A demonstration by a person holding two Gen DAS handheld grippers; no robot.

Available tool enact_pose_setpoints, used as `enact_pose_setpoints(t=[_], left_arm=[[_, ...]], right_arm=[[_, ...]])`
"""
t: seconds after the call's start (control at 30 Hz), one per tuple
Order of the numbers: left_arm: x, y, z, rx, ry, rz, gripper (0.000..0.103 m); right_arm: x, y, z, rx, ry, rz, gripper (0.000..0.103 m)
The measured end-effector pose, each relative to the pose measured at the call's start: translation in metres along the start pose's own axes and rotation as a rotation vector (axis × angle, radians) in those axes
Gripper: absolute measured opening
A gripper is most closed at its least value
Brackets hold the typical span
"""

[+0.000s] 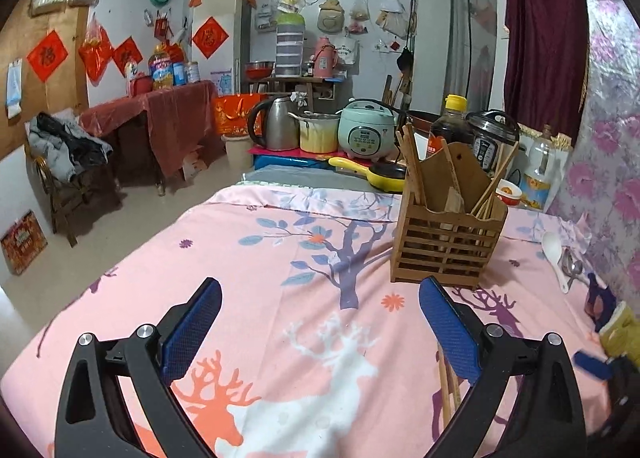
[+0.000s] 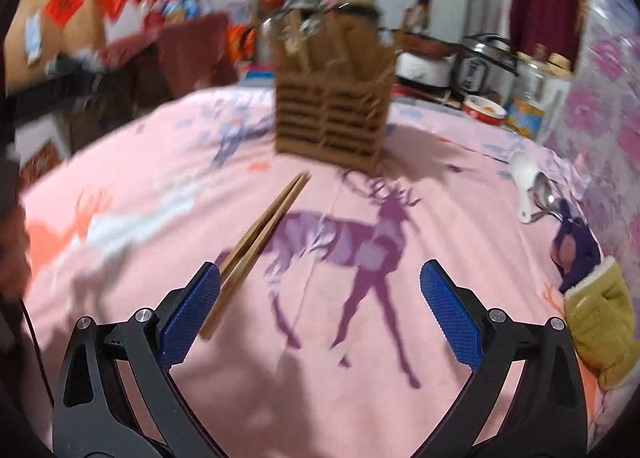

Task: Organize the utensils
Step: 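Move both open grippers back down to the last chopsticks on the sheet, then close the left gripper on a chopstick while the right gripper grasps the other chopstick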

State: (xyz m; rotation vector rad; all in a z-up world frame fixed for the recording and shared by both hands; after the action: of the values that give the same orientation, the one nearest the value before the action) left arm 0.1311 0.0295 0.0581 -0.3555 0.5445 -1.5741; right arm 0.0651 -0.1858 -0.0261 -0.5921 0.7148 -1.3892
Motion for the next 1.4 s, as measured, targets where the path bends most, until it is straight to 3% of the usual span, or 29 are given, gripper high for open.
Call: enact_pose_setpoints(t=[0.17, 0.47, 0.57, 0.7, 0.83, 1.03, 1.17, 1.23, 1.3, 1.33, 1.4], left_arm=[[-0.003, 0.004, 0.0, -0.021, -0.025, -0.016, 0.097], [0.002, 0.008, -0.001, -0.034, -0.003, -0.012, 0.097], [0.007, 0.015, -0.004, -0.051, 0.018, -0.004, 0.097], [0.016, 0.027, -0.01, -0.101, 0.058, -0.022, 0.097], [0.036, 0.038, -0.018, -0.161, 0.123, -0.083, 0.097], [0.088, 0.05, -0.05, -0.268, 0.324, -0.217, 0.097], [0.115, 0.049, -0.081, -0.343, 0.439, -0.318, 0.097], [0.123, 0.046, -0.091, -0.353, 0.482, -0.345, 0.09], [0.127, 0.047, -0.098, -0.38, 0.5, -0.38, 0.062], [0.127, 0.05, -0.101, -0.4, 0.485, -0.417, 0.056], [0.12, 0.05, -0.099, -0.408, 0.442, -0.458, 0.026]], right_arm=[[-0.021, 0.011, -0.011, -0.038, -0.116, -0.039, 0.097], [-0.037, 0.036, -0.021, -0.142, -0.179, -0.034, 0.096], [-0.023, 0.044, -0.016, -0.163, -0.107, -0.045, 0.096], [0.015, 0.047, -0.007, -0.137, 0.001, -0.205, 0.096], [0.047, 0.039, 0.0, -0.132, 0.156, -0.168, 0.093], [0.059, 0.023, 0.008, -0.06, 0.2, -0.194, 0.093], [0.087, 0.018, 0.016, -0.045, 0.327, -0.171, 0.093], [0.098, 0.014, 0.017, -0.038, 0.379, -0.145, 0.091], [0.102, 0.012, 0.018, -0.035, 0.399, -0.126, 0.087], [0.101, 0.012, 0.018, -0.035, 0.399, -0.112, 0.086], [0.097, 0.013, 0.017, -0.043, 0.394, -0.084, 0.077]])
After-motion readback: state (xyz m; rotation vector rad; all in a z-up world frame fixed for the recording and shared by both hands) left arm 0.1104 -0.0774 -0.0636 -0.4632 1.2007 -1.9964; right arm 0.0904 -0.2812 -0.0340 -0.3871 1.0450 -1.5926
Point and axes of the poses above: each gripper's, at about its wrist camera, not at the fingertips, and y roughly the way its jaws point, x to its right, z to its top, the point moved 2 cm from there along y, roughly the way its jaws point, and after that the axes turned 10 degrees about y, right-handed, at the moved point
